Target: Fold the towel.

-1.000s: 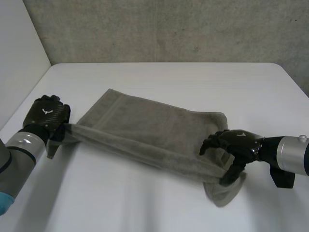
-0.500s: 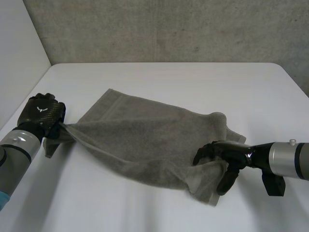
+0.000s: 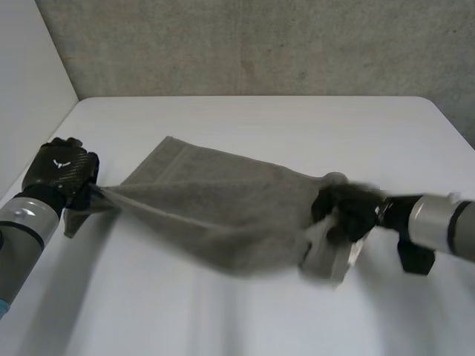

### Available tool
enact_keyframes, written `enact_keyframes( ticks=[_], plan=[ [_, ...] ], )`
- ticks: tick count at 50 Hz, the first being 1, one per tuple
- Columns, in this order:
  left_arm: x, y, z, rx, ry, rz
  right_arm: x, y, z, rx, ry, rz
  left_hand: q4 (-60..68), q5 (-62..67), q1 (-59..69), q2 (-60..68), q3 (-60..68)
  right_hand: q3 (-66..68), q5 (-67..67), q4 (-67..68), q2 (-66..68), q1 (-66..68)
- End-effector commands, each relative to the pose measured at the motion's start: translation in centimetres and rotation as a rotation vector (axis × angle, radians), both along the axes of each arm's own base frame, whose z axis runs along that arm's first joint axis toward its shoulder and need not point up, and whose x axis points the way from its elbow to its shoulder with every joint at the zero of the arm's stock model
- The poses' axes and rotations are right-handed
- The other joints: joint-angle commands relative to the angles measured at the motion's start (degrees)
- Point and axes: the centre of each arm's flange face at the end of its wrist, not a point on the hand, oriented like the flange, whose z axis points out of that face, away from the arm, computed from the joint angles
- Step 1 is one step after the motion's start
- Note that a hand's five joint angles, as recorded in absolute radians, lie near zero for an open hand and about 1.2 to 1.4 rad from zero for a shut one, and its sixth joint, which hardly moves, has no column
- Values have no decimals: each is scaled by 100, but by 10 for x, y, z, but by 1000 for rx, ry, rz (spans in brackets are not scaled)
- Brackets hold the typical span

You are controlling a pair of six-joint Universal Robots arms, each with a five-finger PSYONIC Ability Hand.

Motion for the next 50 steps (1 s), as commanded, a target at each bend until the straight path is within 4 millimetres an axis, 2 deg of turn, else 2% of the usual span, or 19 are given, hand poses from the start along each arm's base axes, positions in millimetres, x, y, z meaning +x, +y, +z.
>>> enact_keyframes(
  ticks=[1,4,6,7,8,9,10,11,12,14,19,23,30,40,45,47,48,49,50],
  plan=[
    [-1,10,1,39,-1,-6,-20,-3,36,-175,51,-17,-336,98,440,129,-298,-249,363,-437,687,467],
    [-3,20,9,49,-2,-17,-24,0,42,-201,71,-11,-336,132,474,162,-298,-249,363,-437,687,467],
    [-2,27,27,14,5,-17,-26,12,60,-270,116,23,-336,214,556,244,-298,-249,363,-437,687,467],
    [-2,27,27,14,5,-16,-26,12,60,-271,116,23,-336,214,556,244,-298,-249,363,-437,687,467],
    [0,29,40,-27,9,-9,-26,16,68,-297,121,37,-336,214,556,244,-298,-249,363,-437,687,467],
    [0,29,40,-28,9,-9,-26,18,78,-344,130,40,-336,214,556,244,-298,-249,363,-437,687,467],
    [1,33,54,-76,15,-6,-26,18,78,-344,130,40,-336,214,556,244,-298,-249,363,-437,687,467],
    [2,36,68,-130,23,-3,-26,19,88,-397,134,37,-336,214,556,244,-298,-249,363,-437,687,467],
    [2,36,69,-130,23,-3,-26,19,89,-397,134,37,-336,214,556,244,-298,-249,363,-437,687,467],
    [4,43,95,-233,31,1,-28,17,108,-491,135,25,-336,214,556,244,-298,-249,363,-437,687,467],
    [5,50,112,-296,35,3,-30,12,118,-558,146,10,-336,214,556,244,-298,-249,363,-437,687,467],
    [4,50,108,-281,34,-2,-30,8,118,-564,154,11,-336,214,556,244,-298,-249,363,-437,687,467],
    [-2,37,75,-146,18,-20,-26,0,96,-513,197,57,-336,214,556,244,-298,-249,363,-437,687,467],
    [-2,26,60,-98,10,-18,-25,-5,79,-490,233,86,-336,214,556,244,-298,-249,363,-437,687,467],
    [-6,14,52,-70,4,-26,-24,-15,67,-456,236,95,-336,214,556,244,-298,-249,363,-437,687,467],
    [-9,2,42,-36,1,-30,-23,-24,54,-420,252,94,-336,214,556,244,-298,-249,363,-437,687,467],
    [-9,2,42,-36,1,-30,-23,-24,54,-420,252,94,-336,214,556,244,-298,-249,363,-437,687,467],
    [-13,-7,37,-24,0,-39,-20,-30,45,-401,264,95,-336,214,556,244,-298,-249,363,-437,687,467],
    [-13,-7,37,-24,0,-40,-17,-37,38,-398,276,95,-336,214,556,244,-298,-249,363,-437,687,467]
  ],
)
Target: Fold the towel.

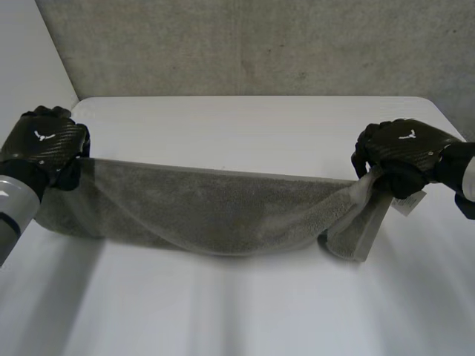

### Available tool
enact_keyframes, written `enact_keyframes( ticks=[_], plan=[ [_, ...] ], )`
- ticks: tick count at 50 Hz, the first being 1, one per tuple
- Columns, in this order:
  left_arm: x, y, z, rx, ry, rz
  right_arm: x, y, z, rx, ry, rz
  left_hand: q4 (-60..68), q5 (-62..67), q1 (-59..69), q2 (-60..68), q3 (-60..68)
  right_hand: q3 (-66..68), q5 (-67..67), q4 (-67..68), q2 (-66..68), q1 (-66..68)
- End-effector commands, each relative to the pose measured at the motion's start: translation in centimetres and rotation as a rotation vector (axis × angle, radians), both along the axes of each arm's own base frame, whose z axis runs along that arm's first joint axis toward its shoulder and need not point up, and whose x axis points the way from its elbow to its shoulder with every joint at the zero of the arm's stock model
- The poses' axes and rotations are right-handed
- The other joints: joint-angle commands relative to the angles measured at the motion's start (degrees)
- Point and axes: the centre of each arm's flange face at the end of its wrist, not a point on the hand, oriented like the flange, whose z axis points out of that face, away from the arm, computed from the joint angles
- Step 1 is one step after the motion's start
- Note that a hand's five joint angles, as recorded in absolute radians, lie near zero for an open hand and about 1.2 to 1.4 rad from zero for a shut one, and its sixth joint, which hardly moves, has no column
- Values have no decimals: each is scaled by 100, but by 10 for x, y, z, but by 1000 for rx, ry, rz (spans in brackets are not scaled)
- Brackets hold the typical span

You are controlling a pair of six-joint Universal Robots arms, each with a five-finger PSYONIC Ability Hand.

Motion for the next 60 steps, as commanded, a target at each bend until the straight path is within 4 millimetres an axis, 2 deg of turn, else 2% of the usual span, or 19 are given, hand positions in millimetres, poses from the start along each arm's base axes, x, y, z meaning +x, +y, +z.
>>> enact_keyframes(
  ticks=[1,6,8,11,13,14,15,16,17,18,22,27,29,36,38,41,47,54,60],
  plan=[
    [-13,-32,-20,52,-8,-27,7,-24,-29,56,37,-14,-336,200,503,212,-298,-249,361,-437,550,449],
    [-41,-73,-26,24,-4,-72,22,-64,-39,-33,59,-56,-336,200,503,212,-298,-249,361,-437,550,449],
    [-55,-86,-17,-23,2,-91,37,-92,-25,-167,61,-111,-336,200,503,212,-298,-249,361,-437,550,449],
    [-72,-113,19,-168,34,-60,45,-104,-4,-268,37,-148,-336,200,503,212,-298,-249,361,-437,550,449],
    [-80,-122,84,-367,99,-23,56,-118,59,-515,-97,-215,-336,200,503,212,-298,-249,361,-437,550,449],
    [-80,-122,84,-368,99,-23,56,-118,60,-516,-98,-215,-336,200,503,212,-298,-249,361,-437,550,449],
    [-83,-118,116,-455,135,-23,59,-118,93,-629,-191,-236,-336,200,503,212,-298,-249,361,-437,550,449],
    [-83,-118,116,-456,135,-23,59,-110,123,-719,-288,-240,-336,200,503,212,-298,-249,361,-437,550,449],
    [-86,-108,148,-544,176,-36,59,-110,123,-720,-289,-240,-336,200,503,212,-298,-249,361,-437,550,449],
    [-83,-98,174,-623,225,-41,54,-99,152,-795,-374,-241,-336,200,503,212,-298,-249,361,-437,550,449],
    [-78,-78,203,-716,319,-70,52,-91,159,-796,-449,-215,-336,200,503,212,-298,-249,361,-437,550,449],
    [-74,-87,168,-662,305,-100,54,-95,116,-663,-404,-164,-336,200,503,212,-298,-249,361,-437,550,449],
    [-67,-96,131,-570,266,-89,51,-96,106,-636,-391,-158,-336,200,503,212,-298,-249,361,-437,550,449],
    [-57,-95,60,-372,208,-59,43,-102,58,-521,-344,-82,-336,200,503,212,-298,-249,361,-437,550,449],
    [-50,-92,22,-262,183,-43,44,-100,26,-460,-325,-28,-336,200,503,212,-298,-249,361,-437,550,449],
    [-50,-89,7,-224,172,-50,47,-92,-8,-403,-298,21,-336,200,503,212,-298,-249,361,-437,550,449],
    [-50,-62,-57,-42,120,-84,43,-79,-75,-291,-182,45,-336,200,503,212,-298,-249,361,-437,550,449],
    [-48,-37,-78,25,33,-105,33,-61,-103,-258,-65,67,-336,200,503,212,-298,-249,361,-437,550,449],
    [-40,-24,-57,-35,-19,-98,20,-46,-70,-343,-16,53,-336,200,503,212,-298,-249,361,-437,550,449]
  ],
)
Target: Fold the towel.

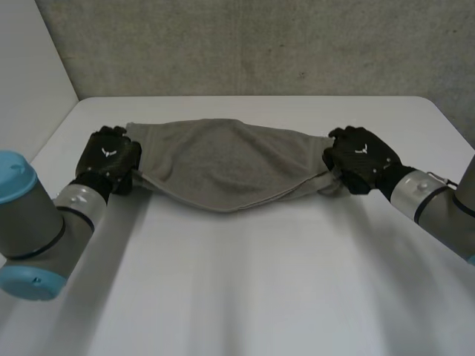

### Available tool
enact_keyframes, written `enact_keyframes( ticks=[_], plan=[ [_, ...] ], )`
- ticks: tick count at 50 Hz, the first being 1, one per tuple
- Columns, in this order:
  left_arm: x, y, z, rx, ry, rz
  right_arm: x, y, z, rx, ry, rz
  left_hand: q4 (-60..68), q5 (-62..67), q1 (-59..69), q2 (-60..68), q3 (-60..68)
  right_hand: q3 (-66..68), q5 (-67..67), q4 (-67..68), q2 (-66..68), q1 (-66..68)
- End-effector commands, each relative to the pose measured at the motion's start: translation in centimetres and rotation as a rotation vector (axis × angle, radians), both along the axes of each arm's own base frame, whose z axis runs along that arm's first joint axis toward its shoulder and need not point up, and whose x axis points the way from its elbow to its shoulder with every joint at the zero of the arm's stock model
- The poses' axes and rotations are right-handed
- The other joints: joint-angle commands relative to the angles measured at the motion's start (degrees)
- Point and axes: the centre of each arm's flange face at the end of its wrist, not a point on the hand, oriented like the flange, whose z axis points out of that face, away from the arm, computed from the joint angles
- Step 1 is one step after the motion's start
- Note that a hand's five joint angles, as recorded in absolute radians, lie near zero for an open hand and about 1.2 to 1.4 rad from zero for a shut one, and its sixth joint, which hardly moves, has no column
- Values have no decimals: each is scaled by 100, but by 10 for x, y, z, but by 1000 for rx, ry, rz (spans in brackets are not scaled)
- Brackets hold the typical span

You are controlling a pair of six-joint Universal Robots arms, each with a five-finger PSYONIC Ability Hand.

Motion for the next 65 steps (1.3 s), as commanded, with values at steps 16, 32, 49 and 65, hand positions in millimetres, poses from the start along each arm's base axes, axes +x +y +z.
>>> enact_keyframes(
  ticks=[16,32,49,65],
  plan=[
    [17,39,7,4,-75,16,-23,47,1,189,84,-45,-336,180,466,198,-298,-249,-4780,-437,-4651,-4652],
    [19,39,2,28,-81,20,-32,52,10,357,-19,-233,-336,180,466,198,-298,-249,-4780,-437,-4651,-4652],
    [18,43,-3,49,-86,14,-19,60,-21,470,-85,-375,-336,180,466,198,-298,-249,-4797,-437,-4667,-4668],
    [19,45,-5,56,-88,15,-13,87,-10,460,-76,-347,-336,180,466,198,-298,-249,-4865,-437,-4735,-4736]
  ],
)
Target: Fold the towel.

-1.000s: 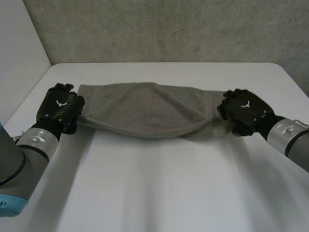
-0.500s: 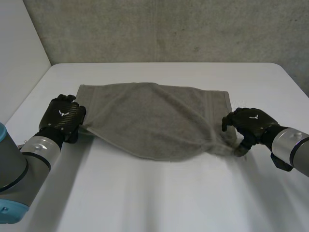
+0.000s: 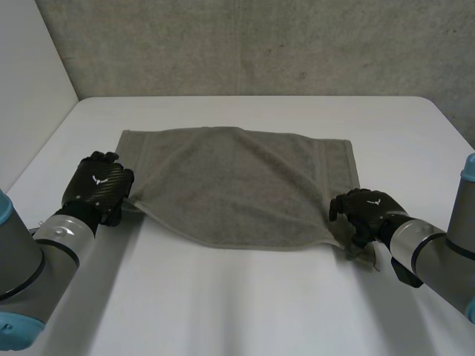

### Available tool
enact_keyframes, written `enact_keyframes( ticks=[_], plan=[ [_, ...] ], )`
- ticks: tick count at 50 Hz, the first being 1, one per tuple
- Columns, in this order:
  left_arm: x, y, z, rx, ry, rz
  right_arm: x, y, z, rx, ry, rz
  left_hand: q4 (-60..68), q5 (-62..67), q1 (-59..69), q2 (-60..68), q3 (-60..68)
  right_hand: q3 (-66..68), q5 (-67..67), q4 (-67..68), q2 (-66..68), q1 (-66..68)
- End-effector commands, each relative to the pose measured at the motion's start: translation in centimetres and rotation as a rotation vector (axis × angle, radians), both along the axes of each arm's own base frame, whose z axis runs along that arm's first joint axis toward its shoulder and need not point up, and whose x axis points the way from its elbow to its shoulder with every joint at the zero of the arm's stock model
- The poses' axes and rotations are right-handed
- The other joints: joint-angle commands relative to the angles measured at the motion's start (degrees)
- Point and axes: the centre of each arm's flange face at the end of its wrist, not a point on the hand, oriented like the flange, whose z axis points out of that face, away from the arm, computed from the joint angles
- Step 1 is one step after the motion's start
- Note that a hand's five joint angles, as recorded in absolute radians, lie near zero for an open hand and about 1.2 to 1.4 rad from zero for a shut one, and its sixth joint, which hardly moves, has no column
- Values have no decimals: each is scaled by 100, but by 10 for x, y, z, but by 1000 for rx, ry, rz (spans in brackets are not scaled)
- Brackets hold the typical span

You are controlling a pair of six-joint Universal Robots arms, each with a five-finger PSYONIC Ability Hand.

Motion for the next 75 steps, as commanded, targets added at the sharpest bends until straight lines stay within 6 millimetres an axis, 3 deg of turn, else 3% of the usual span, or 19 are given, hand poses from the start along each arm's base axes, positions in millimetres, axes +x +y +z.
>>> enact_keyframes(
  ticks=[1,12,16,19,22,23,30,37,39,40,42,47,53,58,64,66,70,74,75],
  plan=[
    [0,0,0,2,0,1,-1,11,9,-16,-9,12,-336,181,465,198,-298,-249,-125,-437,-361,-250],
    [1,-2,3,-8,1,5,0,5,-3,-50,-15,6,-336,181,465,198,-298,-249,262,-437,26,137],
    [4,-5,4,-10,3,19,4,2,-20,-8,-2,18,-336,181,465,198,-298,-249,497,-437,262,372],
    [8,-7,4,-1,-2,31,11,-1,-36,22,12,35,-336,181,465,198,-298,-249,1321,-437,1086,1197],
    [10,-7,3,19,-4,39,12,-6,-36,11,13,27,-336,181,465,198,-298,-249,3188,-437,2953,3064],
    [11,-7,4,22,-3,42,11,-9,-35,4,10,19,-336,181,465,198,-298,-249,4471,-437,4235,4346],
    [13,-5,7,25,-2,49,8,-14,-29,-15,5,21,-336,181,465,198,-298,-249,5033,-437,4797,4908],
    [15,1,22,5,0,51,-1,-14,12,-123,-11,8,-336,181,465,198,-298,-249,5033,-437,4797,4908],
    [17,7,31,1,1,53,-14,-9,42,-179,4,16,-336,181,465,198,-298,-249,5033,-437,4797,4908],
    [17,7,31,0,1,53,-14,-9,42,-179,4,17,-336,181,465,198,-298,-249,5033,-437,4797,4908],
    [18,11,36,-4,2,54,-24,1,66,-198,25,42,-336,181,465,198,-298,-249,5033,-437,4797,4908],
    [29,26,58,-23,4,83,-31,18,92,-207,20,84,-336,181,465,198,-298,-249,5033,-437,4797,4908],
    [32,40,68,-27,2,86,-42,23,112,-246,28,80,-336,181,465,198,-298,-249,5033,-437,4797,4908],
    [29,49,65,-10,-2,48,-60,12,117,-280,74,63,-336,181,465,198,-298,-249,5033,-437,4797,4908],
    [24,36,55,31,-1,3,-59,-1,105,-245,71,95,-336,181,465,198,-298,-249,5033,-437,4797,4908],
    [23,26,49,57,-6,-1,-60,-23,91,-197,72,100,-336,181,465,198,-298,-249,5033,-437,4797,4908],
    [17,-7,38,95,-11,-4,-59,-46,78,-165,77,101,-336,181,465,198,-298,-249,5033,-437,4797,4908],
    [9,-45,22,117,-16,-10,-32,-66,63,-157,77,181,-336,181,465,198,-298,-249,5033,-437,4797,4908],
    [9,-45,22,117,-16,-10,-32,-67,63,-157,77,182,-336,181,465,198,-298,-249,5033,-437,4797,4908]
  ],
)
